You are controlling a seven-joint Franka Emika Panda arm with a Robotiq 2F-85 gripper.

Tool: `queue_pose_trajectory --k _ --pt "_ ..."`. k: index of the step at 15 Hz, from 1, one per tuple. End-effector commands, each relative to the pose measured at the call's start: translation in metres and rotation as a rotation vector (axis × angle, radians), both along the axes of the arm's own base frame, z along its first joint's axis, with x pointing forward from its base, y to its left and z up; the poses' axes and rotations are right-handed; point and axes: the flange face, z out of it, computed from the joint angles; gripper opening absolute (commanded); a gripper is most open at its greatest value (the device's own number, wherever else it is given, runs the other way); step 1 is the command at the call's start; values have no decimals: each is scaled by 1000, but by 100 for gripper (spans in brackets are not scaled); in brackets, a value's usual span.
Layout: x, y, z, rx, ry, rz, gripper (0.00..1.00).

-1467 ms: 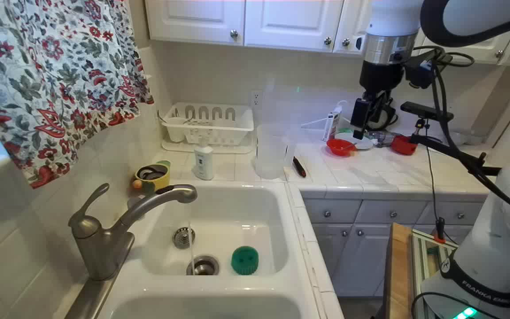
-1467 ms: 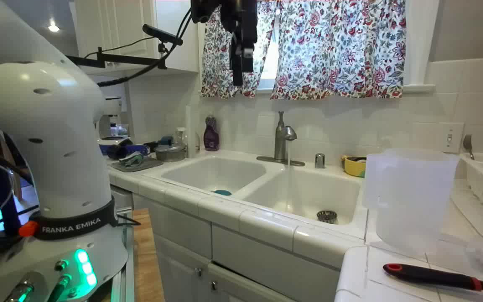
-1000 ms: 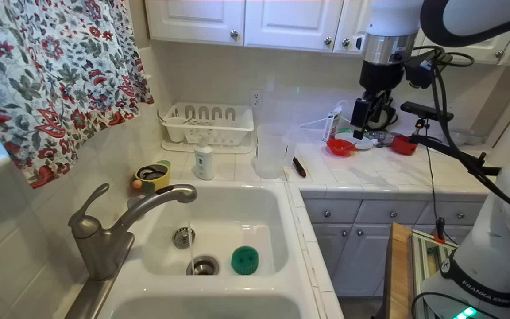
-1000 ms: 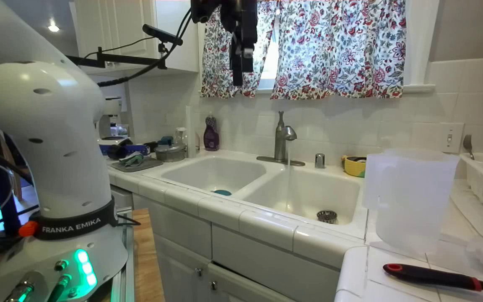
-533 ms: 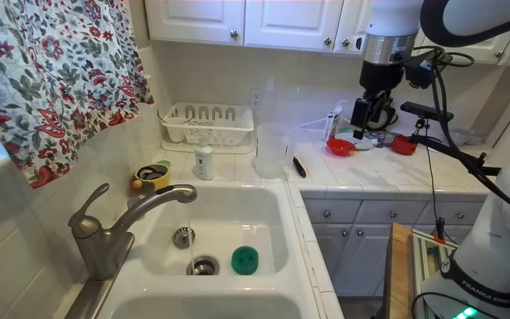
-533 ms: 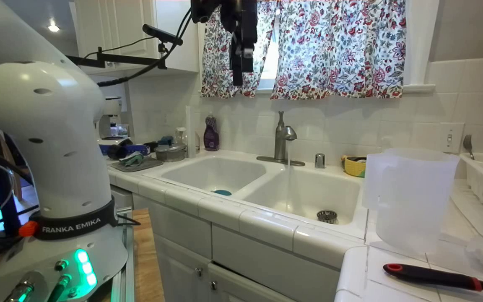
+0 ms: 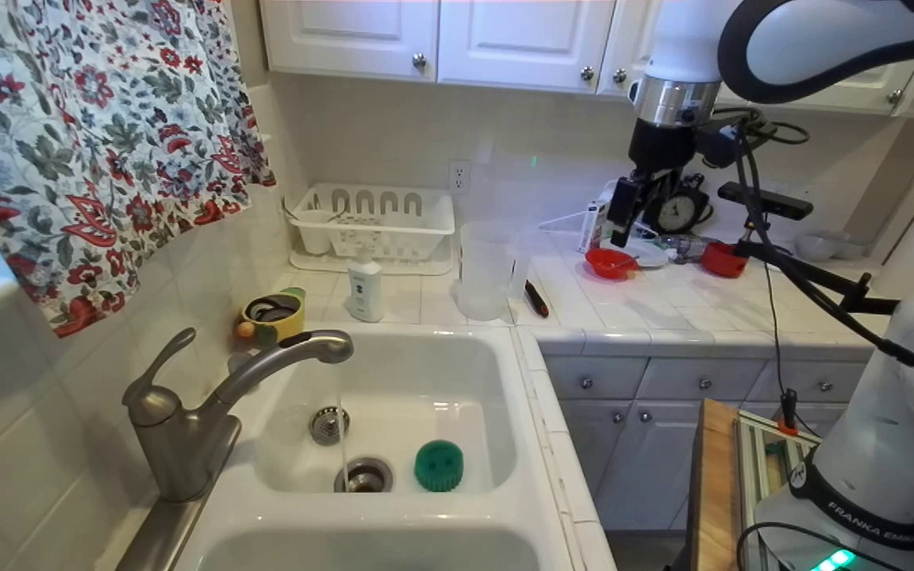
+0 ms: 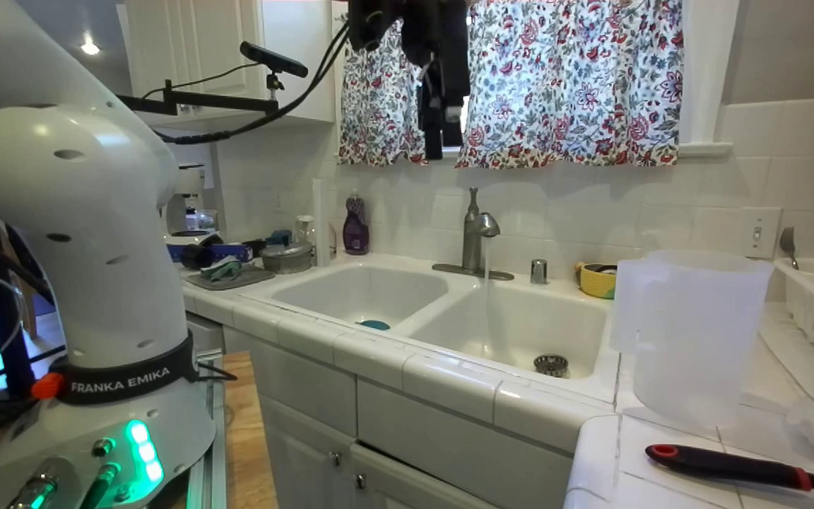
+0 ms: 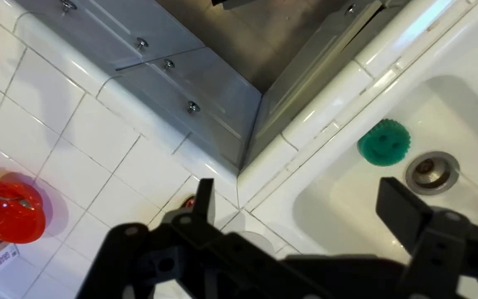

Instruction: Use the clear jug to fetch some water from the tap and the put the jug back on the countertop

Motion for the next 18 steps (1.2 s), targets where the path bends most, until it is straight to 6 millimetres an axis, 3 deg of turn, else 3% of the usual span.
queue_pose_trajectory --k 1,6,12,18 --pt "6 -40 -21 13 -37 -24 100" --pt "24 -84 -54 55 -61 57 100" --pt "63 -94 -63 33 -56 224 100" --pt "95 -129 -82 37 -38 179 100"
